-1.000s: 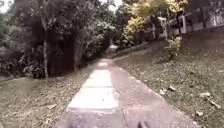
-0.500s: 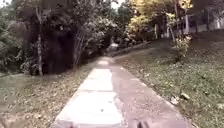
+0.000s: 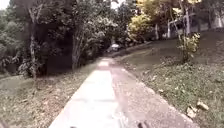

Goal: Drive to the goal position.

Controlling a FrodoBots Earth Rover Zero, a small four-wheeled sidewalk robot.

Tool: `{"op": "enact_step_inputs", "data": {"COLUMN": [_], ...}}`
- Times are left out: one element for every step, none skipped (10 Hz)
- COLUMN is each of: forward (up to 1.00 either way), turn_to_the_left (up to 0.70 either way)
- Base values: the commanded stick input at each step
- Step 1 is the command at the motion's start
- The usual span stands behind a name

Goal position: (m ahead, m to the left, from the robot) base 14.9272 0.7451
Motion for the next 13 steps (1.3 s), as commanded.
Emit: {"op": "enact_step_inputs", "data": {"forward": [0.7,0.7,0.7,0.7,0.7,0.7,0.7,0.7,0.7,0.7,0.7,0.7,0.7], "turn_to_the_left": [0.0,0.0,0.0,0.0,0.0,0.0,0.0,0.0,0.0,0.0,0.0,0.0,0.0]}}
